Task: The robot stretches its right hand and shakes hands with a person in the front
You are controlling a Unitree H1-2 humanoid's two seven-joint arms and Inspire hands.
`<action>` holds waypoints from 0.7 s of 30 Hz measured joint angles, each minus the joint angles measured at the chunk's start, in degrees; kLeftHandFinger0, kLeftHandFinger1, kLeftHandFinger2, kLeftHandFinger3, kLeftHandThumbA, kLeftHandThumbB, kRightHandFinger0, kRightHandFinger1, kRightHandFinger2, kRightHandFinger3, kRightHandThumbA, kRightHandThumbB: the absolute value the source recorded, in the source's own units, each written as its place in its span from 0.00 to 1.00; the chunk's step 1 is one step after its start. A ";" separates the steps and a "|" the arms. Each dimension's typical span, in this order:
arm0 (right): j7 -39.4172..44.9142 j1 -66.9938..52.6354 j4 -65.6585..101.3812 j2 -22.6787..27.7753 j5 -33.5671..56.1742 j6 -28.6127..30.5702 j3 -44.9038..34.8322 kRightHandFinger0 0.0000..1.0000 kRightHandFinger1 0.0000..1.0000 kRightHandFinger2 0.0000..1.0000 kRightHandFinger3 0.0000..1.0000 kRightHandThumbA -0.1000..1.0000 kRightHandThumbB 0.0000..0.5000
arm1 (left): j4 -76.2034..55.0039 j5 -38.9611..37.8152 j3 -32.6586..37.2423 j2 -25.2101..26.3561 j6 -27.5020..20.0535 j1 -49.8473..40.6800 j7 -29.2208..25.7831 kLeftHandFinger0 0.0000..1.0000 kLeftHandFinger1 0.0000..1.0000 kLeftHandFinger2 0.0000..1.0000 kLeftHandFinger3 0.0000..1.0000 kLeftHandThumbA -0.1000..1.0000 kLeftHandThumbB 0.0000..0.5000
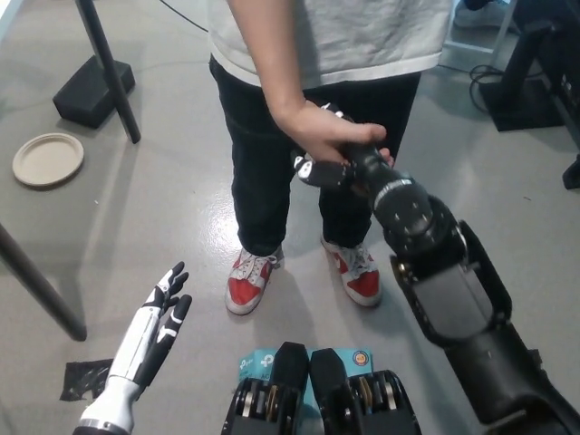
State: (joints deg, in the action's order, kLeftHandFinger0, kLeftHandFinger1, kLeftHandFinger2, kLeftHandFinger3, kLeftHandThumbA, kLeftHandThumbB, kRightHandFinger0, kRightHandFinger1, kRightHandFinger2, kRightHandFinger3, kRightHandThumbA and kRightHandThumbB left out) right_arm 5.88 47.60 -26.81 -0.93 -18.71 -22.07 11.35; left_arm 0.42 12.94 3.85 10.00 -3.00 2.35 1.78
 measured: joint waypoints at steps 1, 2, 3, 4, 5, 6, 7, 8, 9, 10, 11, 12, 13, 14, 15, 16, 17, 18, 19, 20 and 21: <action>-0.21 0.41 -0.75 -0.13 0.09 0.45 -0.18 1.00 1.00 1.00 1.00 0.58 0.56 | 0.00 0.01 0.00 0.00 0.00 0.00 0.00 1.00 1.00 1.00 1.00 1.00 0.09; -0.44 0.55 -1.04 -0.30 0.21 1.00 -0.28 1.00 1.00 1.00 1.00 0.58 0.56 | 0.00 0.01 0.00 0.01 0.00 0.01 0.00 1.00 1.00 1.00 1.00 1.00 0.09; -0.57 0.53 -1.04 -0.42 0.29 1.36 -0.28 1.00 1.00 1.00 1.00 0.65 0.61 | 0.00 0.00 0.00 0.01 0.00 0.01 0.00 1.00 1.00 1.00 1.00 1.00 0.07; -0.64 0.50 -0.95 -0.58 0.34 1.70 -0.25 1.00 1.00 1.00 1.00 0.66 0.61 | 0.00 0.00 0.00 0.01 0.00 0.01 0.01 1.00 1.00 1.00 1.00 1.00 0.07; -0.67 0.48 -0.86 -0.65 0.37 1.95 -0.23 1.00 1.00 1.00 1.00 0.66 0.61 | -0.01 0.00 0.00 0.01 0.00 0.01 0.01 1.00 1.00 1.00 1.00 1.00 0.07; -0.72 0.48 -0.74 -0.70 0.43 2.28 -0.22 1.00 1.00 1.00 1.00 0.66 0.61 | -0.01 0.00 0.00 0.01 0.00 0.01 0.01 1.00 1.00 1.00 1.00 1.00 0.07; -0.74 0.48 -0.66 -0.70 0.49 2.64 -0.22 1.00 1.00 1.00 1.00 0.79 0.85 | -0.01 0.00 -0.01 0.01 0.00 0.01 0.00 1.00 1.00 1.00 1.00 1.00 0.09; -0.76 0.32 -0.20 -0.64 0.47 2.93 -0.13 1.00 1.00 1.00 1.00 0.90 0.94 | -0.02 0.01 0.01 0.01 0.00 0.01 0.01 1.00 1.00 1.00 1.00 1.00 0.07; -0.83 -0.49 1.71 -0.45 0.38 3.35 0.05 1.00 1.00 1.00 1.00 0.90 0.94 | -0.05 0.01 0.04 0.00 0.00 -0.01 0.01 1.00 1.00 1.00 1.00 1.00 0.07; -0.90 -1.50 3.78 -0.36 0.32 3.72 0.15 1.00 1.00 1.00 1.00 0.90 0.95 | -0.06 0.01 0.02 0.02 0.00 -0.08 0.01 1.00 1.00 1.00 1.00 1.00 0.07; -0.96 -2.14 4.95 -0.34 0.28 4.06 0.20 1.00 1.00 1.00 1.00 0.90 0.95 | -0.05 0.01 0.00 0.05 0.00 -0.14 0.01 1.00 1.00 1.00 1.00 1.00 0.07; -1.02 -2.60 5.70 -0.34 0.26 4.32 0.25 1.00 1.00 1.00 1.00 1.00 1.00 | -0.06 0.01 0.00 0.06 0.00 -0.18 0.01 1.00 1.00 1.00 1.00 1.00 0.06; -1.05 -3.48 7.00 -0.28 0.25 4.51 0.29 1.00 1.00 1.00 1.00 1.00 1.00 | -0.05 0.01 0.07 0.05 0.00 -0.16 0.03 1.00 1.00 1.00 1.00 1.00 0.07; -1.06 -4.69 9.66 -0.09 0.25 4.65 0.26 1.00 1.00 1.00 1.00 1.00 1.00 | -0.05 0.00 0.13 0.04 0.00 -0.13 0.04 1.00 1.00 1.00 1.00 1.00 0.07; -1.05 -6.43 12.32 0.04 0.28 4.72 0.25 1.00 1.00 1.00 1.00 1.00 1.00 | 0.00 0.00 0.10 0.07 0.01 -0.14 0.03 1.00 1.00 1.00 1.00 1.00 0.07; -1.05 -7.48 14.32 0.16 0.30 4.77 0.24 1.00 1.00 1.00 1.00 1.00 1.00 | 0.00 -0.01 0.09 0.08 0.02 -0.14 0.03 1.00 1.00 1.00 1.00 1.00 0.07; -1.05 -9.42 17.12 0.36 0.32 4.88 0.23 1.00 1.00 1.00 1.00 1.00 1.00 | -0.02 -0.01 0.09 0.13 0.01 -0.14 0.04 1.00 1.00 1.00 1.00 1.00 0.07; -1.05 -10.85 19.12 0.60 0.33 4.97 0.22 1.00 1.00 1.00 1.00 1.00 1.00 | -0.03 -0.01 0.09 0.19 0.01 -0.14 0.04 1.00 1.00 1.00 1.00 1.00 0.09; -1.00 -12.27 20.92 0.91 0.42 5.07 0.15 1.00 1.00 1.00 1.00 1.00 1.00 | 0.00 -0.01 0.10 0.37 0.02 -0.13 0.04 1.00 1.00 1.00 1.00 1.00 0.09; -0.96 -13.97 23.10 1.29 0.55 5.11 -0.18 1.00 1.00 1.00 1.00 1.00 1.00 | 0.05 -0.01 0.11 0.42 0.03 -0.07 0.04 1.00 1.00 1.00 1.00 1.00 0.09; -0.90 -15.31 25.27 1.59 0.69 5.12 -0.43 1.00 1.00 1.00 1.00 1.00 1.00 | 0.07 -0.01 0.11 0.44 0.04 -0.07 0.04 1.00 1.00 1.00 1.00 1.00 0.09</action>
State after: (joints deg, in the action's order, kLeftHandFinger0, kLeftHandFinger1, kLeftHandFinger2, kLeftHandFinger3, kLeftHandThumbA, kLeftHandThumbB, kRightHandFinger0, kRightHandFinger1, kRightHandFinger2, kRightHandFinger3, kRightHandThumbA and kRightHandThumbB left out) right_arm 4.97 32.29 -1.54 0.66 -18.02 -16.95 10.92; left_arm 0.48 12.93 3.97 10.44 -2.96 2.28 1.82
